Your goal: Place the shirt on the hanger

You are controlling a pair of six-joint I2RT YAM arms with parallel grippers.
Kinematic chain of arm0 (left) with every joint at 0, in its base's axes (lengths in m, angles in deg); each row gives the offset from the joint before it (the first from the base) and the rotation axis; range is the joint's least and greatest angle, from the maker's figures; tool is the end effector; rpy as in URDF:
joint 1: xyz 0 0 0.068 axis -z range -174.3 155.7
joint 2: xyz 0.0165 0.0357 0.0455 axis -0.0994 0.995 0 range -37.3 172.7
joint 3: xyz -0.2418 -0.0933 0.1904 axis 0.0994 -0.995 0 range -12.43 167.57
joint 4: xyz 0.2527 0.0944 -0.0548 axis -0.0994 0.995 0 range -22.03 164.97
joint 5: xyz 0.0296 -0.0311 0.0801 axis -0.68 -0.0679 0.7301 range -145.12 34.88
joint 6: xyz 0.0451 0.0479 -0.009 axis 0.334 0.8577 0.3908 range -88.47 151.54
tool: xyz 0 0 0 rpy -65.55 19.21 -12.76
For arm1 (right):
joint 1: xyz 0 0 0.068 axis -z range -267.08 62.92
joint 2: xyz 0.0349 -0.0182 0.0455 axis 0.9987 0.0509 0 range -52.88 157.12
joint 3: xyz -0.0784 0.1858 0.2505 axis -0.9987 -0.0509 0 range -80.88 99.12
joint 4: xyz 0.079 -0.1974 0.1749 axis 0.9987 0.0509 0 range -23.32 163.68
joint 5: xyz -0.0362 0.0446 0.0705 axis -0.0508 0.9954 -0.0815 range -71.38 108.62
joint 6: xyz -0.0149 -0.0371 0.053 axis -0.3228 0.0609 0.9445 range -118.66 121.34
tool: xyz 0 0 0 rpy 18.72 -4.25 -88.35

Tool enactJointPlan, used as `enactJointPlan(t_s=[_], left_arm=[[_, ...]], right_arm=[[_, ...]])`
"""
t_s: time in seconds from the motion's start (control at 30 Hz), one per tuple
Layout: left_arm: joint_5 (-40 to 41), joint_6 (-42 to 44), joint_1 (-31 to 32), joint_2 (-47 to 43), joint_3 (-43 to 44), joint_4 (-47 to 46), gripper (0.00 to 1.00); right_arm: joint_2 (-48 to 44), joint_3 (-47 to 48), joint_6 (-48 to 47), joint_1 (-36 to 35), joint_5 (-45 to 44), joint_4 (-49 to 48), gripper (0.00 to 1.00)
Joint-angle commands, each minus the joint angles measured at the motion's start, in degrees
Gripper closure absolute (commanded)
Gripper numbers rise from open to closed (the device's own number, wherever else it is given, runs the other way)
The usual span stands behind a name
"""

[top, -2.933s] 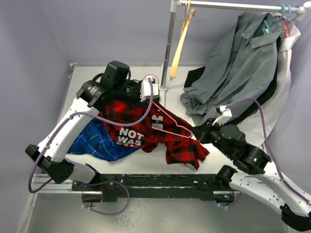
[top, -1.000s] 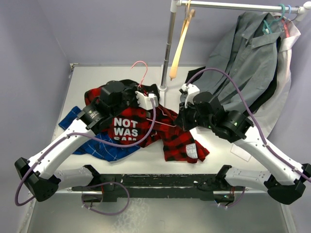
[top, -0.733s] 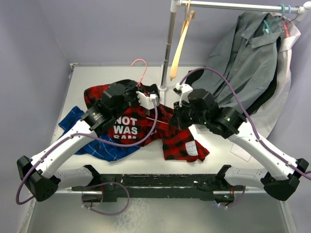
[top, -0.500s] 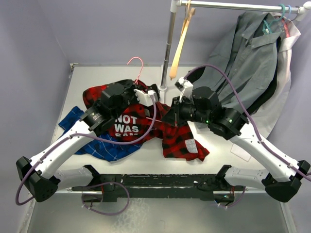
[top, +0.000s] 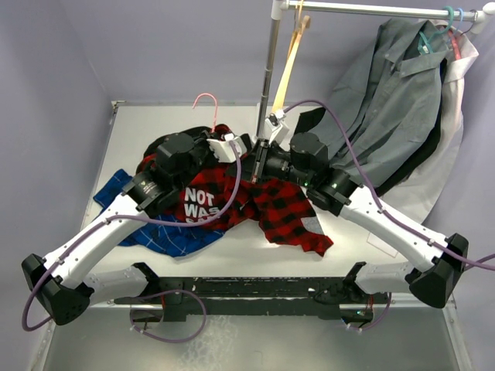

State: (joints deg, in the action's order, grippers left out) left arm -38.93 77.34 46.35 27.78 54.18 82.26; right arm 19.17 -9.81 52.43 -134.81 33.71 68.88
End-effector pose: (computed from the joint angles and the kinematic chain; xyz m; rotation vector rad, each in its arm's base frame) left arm 0.2122 -0.1628 0.4378 1.0742 1.4387 0.3174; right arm 0.1973 0.2376 0.4609 -0.1770 1.8530 1.4860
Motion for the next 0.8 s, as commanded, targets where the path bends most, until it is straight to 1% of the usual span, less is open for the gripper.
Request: enactJointPlan(t_s=[0.0, 0.13, 0.2, 0.23, 0.27, 0.33, 0.37, 0.4, 0.43, 0.5, 0.57, 0.7, 0.77], left_arm=[[-6.2, -10.1, 0.1, -2.5, 2.9, 2.0, 1.0], [-11.2, -14.0, 0.0, -2.9, 5.3, 5.5, 1.0], [-13.0, -14.6, 0.0, -3.1, 6.0, 6.8, 1.0], [-13.8, -14.7, 0.0, -3.2, 6.3, 7.5, 1.0], [-14.7, -14.7, 0.0, -3.3, 6.5, 7.9, 1.0], [-15.9, -14.4, 0.0, -3.4, 6.5, 8.6, 1.0], [-16.1, -14.5, 0.0, -3.4, 6.4, 8.7, 1.0], [-16.4, -14.3, 0.0, -3.3, 6.1, 8.7, 1.0], [-16.6, -14.2, 0.0, -3.3, 6.0, 8.8, 1.0], [-16.9, -14.2, 0.0, -3.2, 5.8, 8.6, 1.0], [-17.4, -14.3, 0.0, -3.1, 5.5, 8.7, 1.0], [-18.7, -14.2, 0.1, -3.5, 5.0, 9.1, 1.0], [-19.5, -14.0, 0.0, -3.9, 4.7, 9.5, 1.0]], right_arm=[[-0.7, -2.1, 3.6, -0.3, -4.9, -11.4, 1.0], [1.2, -3.4, 3.7, -0.7, -3.4, -14.3, 1.0], [0.5, -3.4, 1.3, -1.7, -4.5, -14.0, 1.0], [-0.4, -2.9, -1.1, -2.2, -5.0, -13.0, 0.98], [-1.4, -2.4, -3.8, -2.9, -5.7, -11.2, 0.84], [-3.5, -1.9, -9.0, -4.2, -5.9, -7.8, 0.42], [-4.7, -2.2, -10.6, -4.3, -5.7, -5.8, 0.17], [-5.9, -2.8, -12.2, -4.3, -5.4, -4.2, 0.02], [-7.2, -3.5, -13.6, -4.3, -5.1, -2.7, 0.0], [-10.3, -4.8, -17.5, -4.3, -4.7, 0.6, 0.0], [-14.0, -5.0, -22.3, -4.3, -5.5, 5.9, 0.0], [-24.2, -3.8, -32.4, -4.2, -11.1, 14.5, 0.0], [-28.7, -3.2, -38.4, -4.2, -16.5, 17.4, 0.0]])
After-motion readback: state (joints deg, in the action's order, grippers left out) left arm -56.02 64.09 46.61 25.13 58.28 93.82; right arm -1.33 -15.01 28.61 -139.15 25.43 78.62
